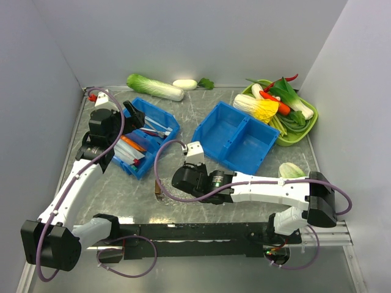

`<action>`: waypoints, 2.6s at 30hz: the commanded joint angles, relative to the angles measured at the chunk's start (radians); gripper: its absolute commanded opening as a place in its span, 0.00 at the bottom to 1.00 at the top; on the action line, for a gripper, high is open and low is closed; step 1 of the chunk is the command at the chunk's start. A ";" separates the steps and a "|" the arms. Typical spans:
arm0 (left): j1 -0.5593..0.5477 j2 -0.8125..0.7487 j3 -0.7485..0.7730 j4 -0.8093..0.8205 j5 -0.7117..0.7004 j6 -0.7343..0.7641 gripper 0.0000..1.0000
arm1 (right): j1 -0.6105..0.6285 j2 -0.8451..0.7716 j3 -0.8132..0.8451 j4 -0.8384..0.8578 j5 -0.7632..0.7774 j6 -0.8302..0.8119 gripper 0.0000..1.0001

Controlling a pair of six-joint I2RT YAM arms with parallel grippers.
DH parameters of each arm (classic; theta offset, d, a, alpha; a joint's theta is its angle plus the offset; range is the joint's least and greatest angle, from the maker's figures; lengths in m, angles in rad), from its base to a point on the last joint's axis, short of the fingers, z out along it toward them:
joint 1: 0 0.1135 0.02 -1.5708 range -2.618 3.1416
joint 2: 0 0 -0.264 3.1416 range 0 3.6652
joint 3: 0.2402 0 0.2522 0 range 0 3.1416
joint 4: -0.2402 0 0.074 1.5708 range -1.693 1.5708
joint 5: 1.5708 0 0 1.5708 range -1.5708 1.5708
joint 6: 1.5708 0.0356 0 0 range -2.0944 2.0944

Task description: Prepare toiletry sets of a toothbrush and toothpaste on the tray

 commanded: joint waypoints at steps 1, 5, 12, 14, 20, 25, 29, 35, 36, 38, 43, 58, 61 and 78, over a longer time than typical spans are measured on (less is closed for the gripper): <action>0.001 -0.003 0.012 0.034 0.016 -0.006 0.97 | 0.008 0.014 -0.007 0.041 0.044 0.017 0.00; 0.000 -0.001 0.012 0.034 0.018 -0.006 0.96 | 0.008 0.017 -0.013 0.048 0.041 0.014 0.02; 0.001 -0.001 0.010 0.033 0.018 -0.006 0.96 | 0.008 0.019 0.001 0.032 0.041 0.014 0.17; 0.001 -0.001 0.010 0.034 0.020 -0.006 0.96 | 0.008 0.019 0.002 0.026 0.041 0.011 0.25; 0.000 -0.001 0.012 0.031 0.027 -0.009 0.97 | 0.008 -0.007 -0.015 0.051 0.041 -0.003 0.45; 0.000 -0.009 0.010 0.027 0.024 -0.006 0.97 | 0.008 -0.029 -0.012 0.048 0.045 -0.009 0.64; 0.000 -0.026 0.007 0.014 -0.019 0.011 0.97 | 0.006 -0.063 -0.016 0.067 0.042 -0.035 0.78; -0.003 -0.070 -0.013 -0.039 -0.134 0.023 0.99 | -0.029 -0.211 -0.099 0.204 -0.024 -0.135 0.87; -0.002 -0.072 -0.016 -0.049 -0.148 0.011 0.99 | -0.035 -0.231 -0.120 0.215 -0.030 -0.141 0.87; -0.003 -0.070 -0.018 -0.081 -0.189 -0.020 0.98 | -0.064 -0.294 -0.140 0.221 -0.032 -0.143 0.87; -0.002 -0.085 -0.027 -0.182 -0.315 -0.126 0.97 | -0.152 -0.456 -0.239 0.230 -0.108 -0.138 0.77; -0.002 0.207 -0.102 -0.124 -0.200 -0.340 0.53 | -0.315 -0.756 -0.438 0.176 -0.194 -0.141 0.62; -0.003 0.254 -0.091 -0.124 -0.214 -0.362 0.52 | -0.333 -0.785 -0.457 0.175 -0.196 -0.146 0.61; -0.020 0.415 -0.057 -0.079 -0.198 -0.366 0.45 | -0.390 -0.860 -0.532 0.229 -0.240 -0.167 0.59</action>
